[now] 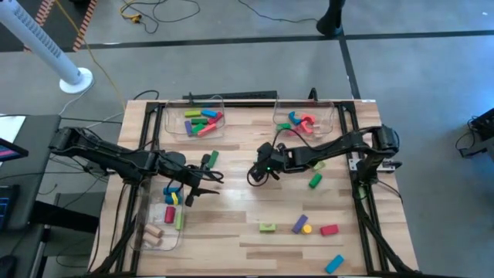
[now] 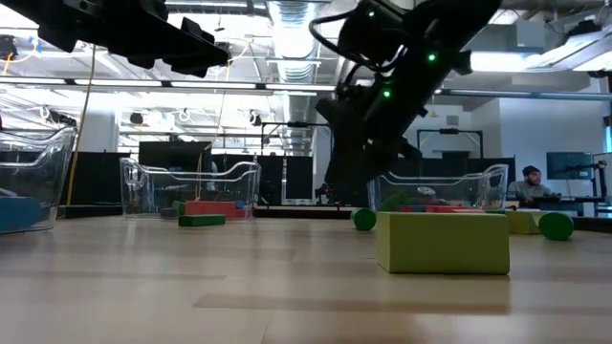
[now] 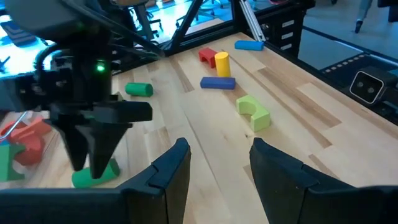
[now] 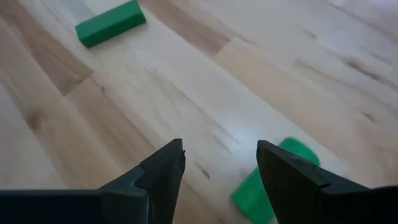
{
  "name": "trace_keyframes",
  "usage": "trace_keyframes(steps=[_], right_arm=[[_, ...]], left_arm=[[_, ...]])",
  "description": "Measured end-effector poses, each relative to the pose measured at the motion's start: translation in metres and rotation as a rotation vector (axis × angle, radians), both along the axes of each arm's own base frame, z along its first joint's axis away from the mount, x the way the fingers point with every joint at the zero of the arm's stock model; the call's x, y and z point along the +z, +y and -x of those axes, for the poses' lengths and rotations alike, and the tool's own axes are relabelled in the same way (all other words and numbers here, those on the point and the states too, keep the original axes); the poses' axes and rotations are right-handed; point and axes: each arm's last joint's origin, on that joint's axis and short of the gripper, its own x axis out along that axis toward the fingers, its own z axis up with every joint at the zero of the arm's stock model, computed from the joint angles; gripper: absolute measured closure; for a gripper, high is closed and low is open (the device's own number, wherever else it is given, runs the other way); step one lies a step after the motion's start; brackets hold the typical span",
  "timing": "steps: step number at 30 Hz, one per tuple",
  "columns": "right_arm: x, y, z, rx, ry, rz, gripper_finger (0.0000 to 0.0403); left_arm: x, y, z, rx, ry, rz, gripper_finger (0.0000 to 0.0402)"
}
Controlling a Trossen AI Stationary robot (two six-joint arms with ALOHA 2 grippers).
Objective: Sort blocks by size
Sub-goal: Put the dark blue rectangular block into the top left transparent bin
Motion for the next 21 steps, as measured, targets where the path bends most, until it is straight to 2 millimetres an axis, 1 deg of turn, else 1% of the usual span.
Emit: trace_keyframes(steps=[6, 9, 11, 13, 17, 21], right_arm=[[0.010, 0.004, -0.006, 0.058, 0.030, 0.021, 0.0168], [0.012, 0.006, -0.006, 0.066, 0.042, 0.023, 0.0168], [0.011, 0.004, -0.005, 0.059, 0.059, 0.021, 0.0168], [0.009, 0.001, -0.003, 0.019, 0.070, 0.009, 0.0168], [0.006, -0.011, 0.004, -0.125, 0.091, -0.048, 0.0168], [0.003, -0.018, 0.009, -0.204, 0.120, -0.079, 0.0168]], left_arm=[[0.000, 0.000, 0.000, -0.002, -0.001, -0.005, 0.0243], [0.000, 0.000, 0.000, -0.004, -0.004, -0.013, 0.0243], [0.000, 0.000, 0.000, -0.005, -0.004, -0.015, 0.0243], [0.000, 0.000, 0.000, -0.004, -0.004, -0.015, 0.0243], [0.000, 0.000, 0.000, -0.003, -0.004, -0.011, 0.0243], [0.000, 0.000, 0.000, -0.003, -0.004, -0.010, 0.0243]])
